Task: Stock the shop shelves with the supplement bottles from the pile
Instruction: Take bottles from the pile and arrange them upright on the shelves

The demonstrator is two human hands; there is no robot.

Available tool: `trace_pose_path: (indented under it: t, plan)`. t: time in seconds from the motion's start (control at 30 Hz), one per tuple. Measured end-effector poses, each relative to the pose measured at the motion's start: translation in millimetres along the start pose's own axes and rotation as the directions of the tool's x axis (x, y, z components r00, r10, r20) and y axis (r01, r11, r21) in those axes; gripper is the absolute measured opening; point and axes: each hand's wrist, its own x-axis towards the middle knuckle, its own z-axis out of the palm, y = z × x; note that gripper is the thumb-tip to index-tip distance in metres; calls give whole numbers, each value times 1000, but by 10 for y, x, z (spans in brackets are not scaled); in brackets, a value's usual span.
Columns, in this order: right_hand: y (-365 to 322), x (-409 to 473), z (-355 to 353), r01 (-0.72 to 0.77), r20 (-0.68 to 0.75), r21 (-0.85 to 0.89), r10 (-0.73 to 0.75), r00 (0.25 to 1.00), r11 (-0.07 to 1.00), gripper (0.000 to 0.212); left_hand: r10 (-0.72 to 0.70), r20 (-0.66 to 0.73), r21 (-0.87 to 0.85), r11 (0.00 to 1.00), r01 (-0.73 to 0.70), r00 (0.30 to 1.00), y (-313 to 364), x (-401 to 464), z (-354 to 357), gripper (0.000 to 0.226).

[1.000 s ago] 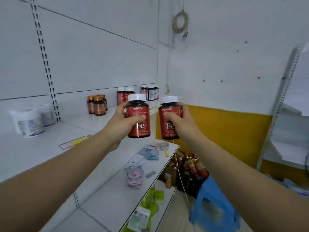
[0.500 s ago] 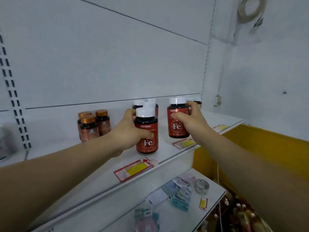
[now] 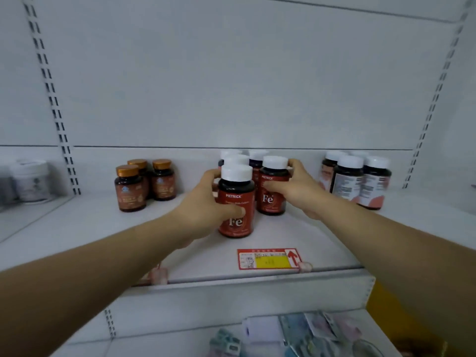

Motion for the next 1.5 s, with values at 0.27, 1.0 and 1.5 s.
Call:
trace_pose_path:
  t: [0.27, 1.0, 1.5]
  plan:
    - [-1, 168, 65, 168, 266, -38, -152, 952, 985, 82, -14, -188, 71, 997, 28, 982, 53, 0, 241, 69]
    - [5, 22, -149, 322, 228, -211, -274, 934, 923, 89, 38, -154, 115, 993, -20, 987, -77, 72, 320, 69]
    - [-1221, -6, 146, 426, 329, -580, -279, 902, 694, 70, -11, -150, 620, 777, 103, 989, 274, -277, -712, 63]
